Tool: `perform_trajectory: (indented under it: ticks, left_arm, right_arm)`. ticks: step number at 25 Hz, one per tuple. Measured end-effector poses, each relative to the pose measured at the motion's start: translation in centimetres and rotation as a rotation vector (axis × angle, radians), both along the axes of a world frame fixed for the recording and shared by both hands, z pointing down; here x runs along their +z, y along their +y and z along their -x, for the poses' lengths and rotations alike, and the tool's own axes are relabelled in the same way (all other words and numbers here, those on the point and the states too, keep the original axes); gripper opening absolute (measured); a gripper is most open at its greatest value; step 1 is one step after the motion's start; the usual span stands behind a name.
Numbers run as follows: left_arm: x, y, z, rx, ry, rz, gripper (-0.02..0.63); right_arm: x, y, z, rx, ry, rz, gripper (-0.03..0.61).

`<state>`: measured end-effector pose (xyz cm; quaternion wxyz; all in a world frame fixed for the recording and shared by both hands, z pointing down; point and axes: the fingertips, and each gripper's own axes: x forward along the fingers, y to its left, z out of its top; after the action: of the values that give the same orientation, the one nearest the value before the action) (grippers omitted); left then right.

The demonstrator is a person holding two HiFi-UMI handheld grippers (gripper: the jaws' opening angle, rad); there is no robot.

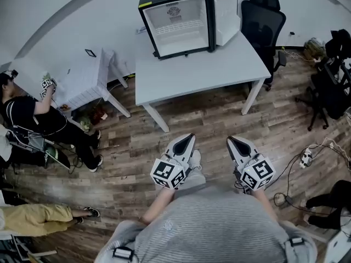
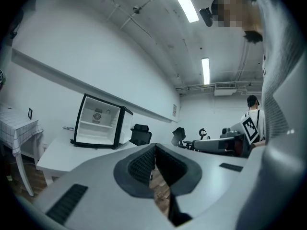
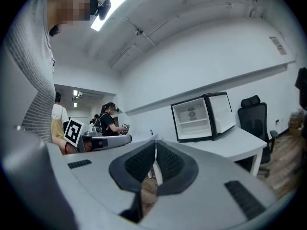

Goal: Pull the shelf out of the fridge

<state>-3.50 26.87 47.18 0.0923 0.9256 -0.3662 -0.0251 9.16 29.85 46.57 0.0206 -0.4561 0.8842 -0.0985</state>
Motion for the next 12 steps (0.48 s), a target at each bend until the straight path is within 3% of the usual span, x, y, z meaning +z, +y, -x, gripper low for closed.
perform_trajectory:
  ticks: [12]
  left_arm:
    - [-2.3,-21.3,4.2,0.025,0.013,0.0,0.012]
  right_arm:
    - [-1.8,-22.2,5.6,-0.021,0.015,0.032,0.015]
